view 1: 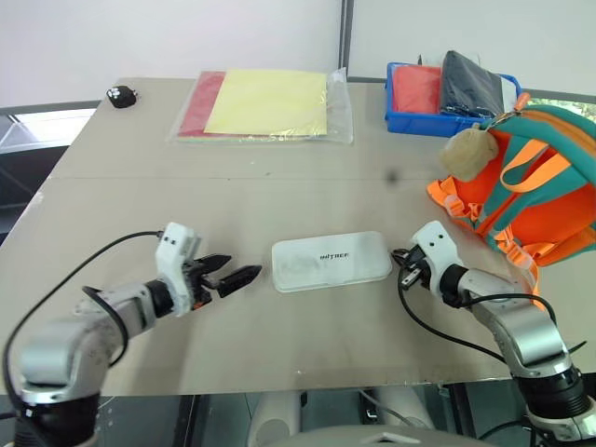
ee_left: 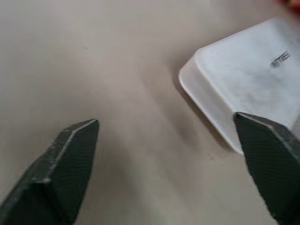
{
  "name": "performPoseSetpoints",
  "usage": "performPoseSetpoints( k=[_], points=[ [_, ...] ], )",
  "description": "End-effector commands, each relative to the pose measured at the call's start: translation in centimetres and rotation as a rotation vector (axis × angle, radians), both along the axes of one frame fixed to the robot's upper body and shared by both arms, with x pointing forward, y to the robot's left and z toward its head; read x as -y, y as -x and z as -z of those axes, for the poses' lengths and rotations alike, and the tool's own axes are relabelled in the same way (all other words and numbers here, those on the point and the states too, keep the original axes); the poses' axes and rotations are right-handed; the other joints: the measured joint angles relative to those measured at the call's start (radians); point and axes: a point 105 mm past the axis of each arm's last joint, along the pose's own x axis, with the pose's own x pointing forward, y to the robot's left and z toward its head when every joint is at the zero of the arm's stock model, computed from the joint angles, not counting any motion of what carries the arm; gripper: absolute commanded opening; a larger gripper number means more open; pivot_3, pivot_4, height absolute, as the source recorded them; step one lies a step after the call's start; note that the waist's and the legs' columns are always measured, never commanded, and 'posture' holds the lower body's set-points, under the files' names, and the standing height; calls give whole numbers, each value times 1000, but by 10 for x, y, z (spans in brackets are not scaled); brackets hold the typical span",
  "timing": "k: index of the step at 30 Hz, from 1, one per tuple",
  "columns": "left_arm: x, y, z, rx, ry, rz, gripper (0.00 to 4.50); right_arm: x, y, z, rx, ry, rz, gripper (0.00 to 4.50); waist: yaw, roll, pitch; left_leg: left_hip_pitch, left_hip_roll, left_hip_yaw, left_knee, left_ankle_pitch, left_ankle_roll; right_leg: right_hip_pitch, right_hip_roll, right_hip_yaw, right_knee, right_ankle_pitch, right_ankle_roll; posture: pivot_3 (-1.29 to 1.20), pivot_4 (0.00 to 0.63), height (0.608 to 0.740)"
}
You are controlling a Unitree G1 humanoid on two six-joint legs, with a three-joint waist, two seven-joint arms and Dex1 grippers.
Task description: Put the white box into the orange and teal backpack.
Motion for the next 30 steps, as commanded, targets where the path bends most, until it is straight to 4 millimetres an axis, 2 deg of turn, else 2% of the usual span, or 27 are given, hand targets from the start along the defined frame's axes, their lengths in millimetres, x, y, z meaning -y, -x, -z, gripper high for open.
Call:
performPoseSetpoints(
  k=[1,6,9,13,15,20,21,22,25,27,28,29,30],
  points=[
    [1,5,2,-154,108,4,4438,0,-7,-15,66,-6,-14,0,-3,2,1,0,0,1,0,0,0,0,0,1,0,0,0,0,150,740],
    [25,0,11,-219,216,35,4438,-16,-9,-4,61,49,-88,0,-3,1,0,0,0,0,0,0,0,0,0,1,0,2,4,0,150,740],
    [44,-9,25,-260,268,35,4438,-35,-12,2,63,75,-163,0,0,1,0,0,-1,0,0,0,0,0,0,1,1,3,4,0,150,740],
    [75,-12,28,-273,297,107,4438,-60,-12,1,70,59,-258,0,-1,0,-2,2,-1,0,1,0,0,2,0,1,1,3,4,0,150,740],
    [84,-14,28,-270,317,113,4438,-68,-9,1,69,54,-296,0,0,0,-2,2,-1,0,2,0,0,2,0,1,1,3,4,0,150,740],
    [88,-14,25,-265,366,98,4438,-65,-8,-1,76,38,-272,0,2,0,-4,2,-1,-1,2,0,0,2,0,1,1,3,4,0,150,740],
    [87,-14,24,-265,374,94,3914,-62,-8,-1,79,35,-259,0,3,0,-4,1,-2,-1,2,0,0,2,-1,1,1,3,4,0,150,740],
    [87,-13,22,-263,384,98,3721,-59,-7,-2,85,32,-245,0,3,0,-4,1,-2,-1,2,0,0,3,-1,1,1,3,4,0,150,740],
    [84,-12,20,-260,390,88,2238,-46,-4,-11,98,-16,-186,0,4,0,-4,1,-2,-1,2,0,0,2,-1,1,1,3,4,0,150,740],
    [83,-12,17,-250,404,88,1456,-36,2,-20,105,-56,-163,0,4,-1,-4,0,-2,-3,2,0,0,2,-1,0,1,3,4,0,150,740],
    [83,-12,14,-237,420,90,1164,-28,8,-29,112,-97,-146,0,3,0,-4,0,-2,-3,2,0,0,3,-1,0,1,3,4,0,150,740],
    [83,-13,11,-228,431,90,1082,-23,12,-36,116,-124,-136,0,5,0,-3,0,-2,-3,2,0,0,2,-1,0,1,3,4,0,150,740],
    [83,-14,10,-219,437,91,1082,-17,15,-43,124,-151,-112,239,4,0,-3,0,-2,-3,2,0,0,2,-1,0,1,3,4,0,150,740]
  ],
)
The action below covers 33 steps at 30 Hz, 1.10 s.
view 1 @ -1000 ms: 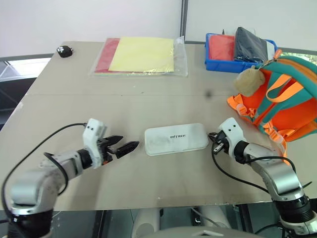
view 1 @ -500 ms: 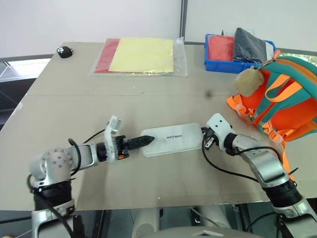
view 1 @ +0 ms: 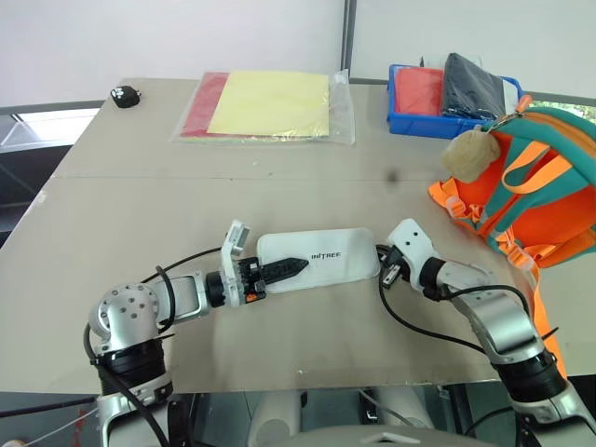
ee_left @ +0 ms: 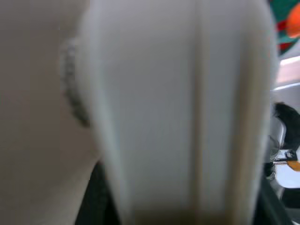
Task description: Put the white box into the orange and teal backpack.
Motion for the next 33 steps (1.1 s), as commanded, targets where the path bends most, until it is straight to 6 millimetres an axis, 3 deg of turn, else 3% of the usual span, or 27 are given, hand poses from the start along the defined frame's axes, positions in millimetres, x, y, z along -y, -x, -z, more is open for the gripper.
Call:
performPoseSetpoints(
  k=[1,6,7,10,13,16,19,23,26,33],
  points=[
    [-3,-3,-8,36,7,-34,1082,25,17,-48,89,-119,47,491,0,0,0,0,0,0,0,0,0,0,0,0,0,0,0,0,150,740],
    [3,-7,-15,80,31,-25,1082,55,53,-93,157,-257,113,2665,-2,0,0,0,0,0,0,0,0,0,0,0,0,0,0,0,150,740],
    [6,-9,-18,92,48,-20,1082,66,57,-99,169,-263,172,3348,-3,0,0,0,0,-1,-1,0,0,0,0,0,0,0,0,0,150,740],
    [14,-15,-28,137,80,-10,1082,91,70,-101,152,-237,308,4469,2,0,0,1,0,0,0,0,0,0,0,0,0,-1,-2,0,150,740],
    [22,-25,-37,176,110,-14,1082,112,76,-103,162,-229,468,4469,4,0,0,0,0,0,0,0,0,0,0,0,-1,-2,-4,0,150,740],
    [29,-29,-48,203,154,-5,1082,131,70,-102,161,-226,588,4469,-2,0,0,0,0,1,0,0,0,0,0,1,-1,-2,-4,0,150,740],
    [34,-31,-60,254,170,1,1082,155,36,-112,228,-273,766,4469,-13,0,0,1,0,3,0,0,0,0,0,3,-1,-2,-4,0,150,740],
    [32,-33,-66,291,154,-34,1082,154,-10,-121,268,-342,799,4469,-22,0,0,1,-1,2,0,0,0,0,1,4,0,-2,-4,0,150,740],
    [28,-33,-69,313,142,-66,1082,154,-27,-125,317,-334,798,3612,-11,1,1,-1,-1,1,-2,0,0,-1,1,2,0,0,0,0,150,740],
    [13,-37,-73,368,134,-215,1082,141,-49,-139,420,-280,668,292,-5,1,1,-10,-1,2,-2,0,0,-8,0,3,-3,-1,2,0,150,740]
  ],
)
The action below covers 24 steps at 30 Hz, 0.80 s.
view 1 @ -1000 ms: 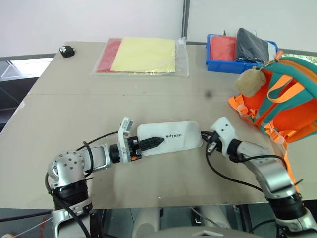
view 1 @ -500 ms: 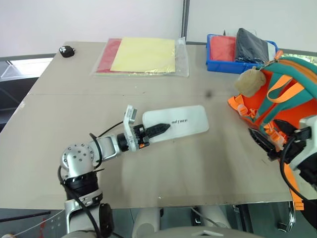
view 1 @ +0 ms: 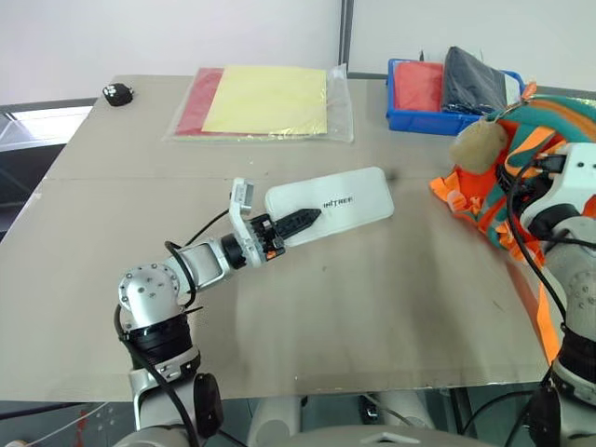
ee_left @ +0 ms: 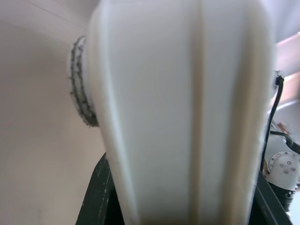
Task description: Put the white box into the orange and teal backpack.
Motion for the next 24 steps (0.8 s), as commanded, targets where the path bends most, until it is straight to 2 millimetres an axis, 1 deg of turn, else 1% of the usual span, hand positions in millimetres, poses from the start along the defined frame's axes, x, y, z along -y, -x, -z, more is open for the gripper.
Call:
performPoseSetpoints(
  k=[1,4,6,9,10,12,14,16,18,20,21,22,24],
  points=[
    [-6,-1,-22,119,32,-82,1082,-11,-6,-20,97,65,-78,61,0,0,0,0,0,0,0,0,0,0,0,0,1,0,0,0,150,740],
    [-18,-11,-29,167,36,-198,1082,-39,-13,-34,173,88,-234,61,-2,1,1,1,0,0,0,0,0,0,0,0,1,0,0,0,150,740],
    [-30,-19,-38,214,38,-282,1082,-65,-13,-51,247,53,-379,61,-5,2,1,3,0,0,0,0,0,1,1,1,2,1,-1,0,150,740],
    [-57,-35,-48,313,-61,-474,1082,-101,-5,-76,346,15,-592,61,-7,2,2,5,0,0,1,0,0,2,2,2,3,1,-1,0,150,740],
    [-69,-41,-51,347,-103,-558,1082,-116,2,-83,365,-14,-688,61,-7,2,2,5,0,1,0,0,0,1,2,3,3,1,-1,0,150,740],
    [-83,-46,-60,397,-125,-641,1082,-139,15,-91,383,-55,-840,61,-6,3,2,5,0,1,-1,0,0,1,2,3,2,1,-1,0,150,740],
    [-92,-45,-69,445,-127,-678,1082,-154,27,-91,381,-58,-949,61,-2,3,2,3,0,0,-1,0,0,1,2,2,2,1,-1,0,150,740],
    [-102,-37,-81,510,-140,-690,1082,-171,44,-87,355,-64,-1099,61,0,3,2,0,1,0,-1,0,0,-1,1,0,0,0,-1,0,150,740],
    [-107,-28,-89,555,-147,-672,1082,-183,60,-78,305,-50,-1229,61,0,3,2,-8,1,-2,-1,0,0,-7,0,-2,2,1,0,0,150,740],
    [-104,-15,-94,601,-148,-596,1082,-187,73,-64,247,-8,-1317,61,0,3,2,-9,0,-2,-1,0,-1,-6,-1,-3,1,1,0,0,150,740],
    [-102,-9,-96,617,-146,-557,1082,-186,76,-59,220,4,-1338,61,2,3,2,-9,0,-2,-1,0,-1,-6,-1,-4,1,0,0,0,150,740],
    [-99,0,-98,647,-152,-508,1082,-183,74,-55,202,14,-1331,61,3,3,2,-9,0,-2,-1,0,0,-6,-2,-4,1,0,0,0,150,740],
    [-94,12,-102,683,-150,-436,1082,-177,65,-50,184,50,-1272,61,2,2,2,-8,0,-2,0,0,0,-6,-3,-4,-1,0,0,0,150,740]
  ],
)
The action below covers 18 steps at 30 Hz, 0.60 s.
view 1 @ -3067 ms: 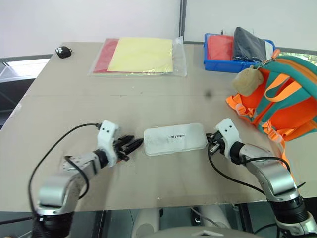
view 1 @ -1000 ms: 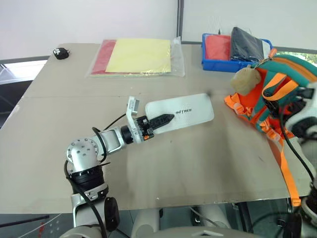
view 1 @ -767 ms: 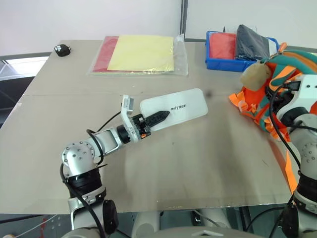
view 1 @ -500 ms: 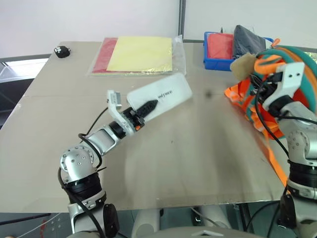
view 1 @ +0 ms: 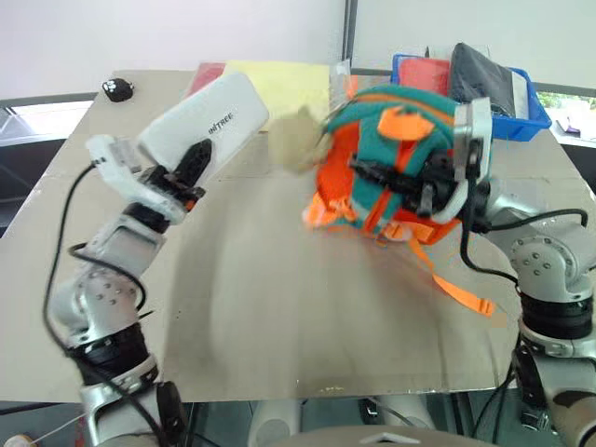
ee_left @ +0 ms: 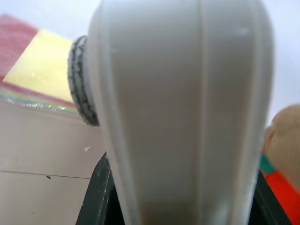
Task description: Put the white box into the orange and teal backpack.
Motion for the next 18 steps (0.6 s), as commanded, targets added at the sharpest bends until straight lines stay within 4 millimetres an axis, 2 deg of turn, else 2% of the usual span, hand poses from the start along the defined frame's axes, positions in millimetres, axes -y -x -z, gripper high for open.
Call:
performPoseSetpoints(
  k=[1,4,7,14,18],
  points=[
    [21,35,-32,158,-72,193,1082,11,-4,-2,79,44,63,61,0,0,0,1,0,0,1,0,0,0,0,0,-1,0,0,0,150,740],
    [29,61,-36,169,-150,341,1082,22,-15,5,75,51,99,61,-2,-1,1,4,0,-1,2,0,0,2,1,-1,2,0,-1,0,150,740],
    [33,74,-39,162,-195,417,1082,30,-19,9,74,89,94,61,-3,0,1,8,2,-1,3,0,0,6,3,0,3,-2,-5,0,150,740],
    [48,67,-36,186,-341,486,1082,43,-5,5,59,125,-24,61,3,0,1,10,1,0,3,0,0,8,3,1,2,-2,-4,0,150,740],
    [57,68,-25,201,-480,551,1082,48,2,-1,50,107,-54,61,1,0,2,9,2,0,3,0,0,7,3,1,2,0,-1,0,150,740]
  ],
)
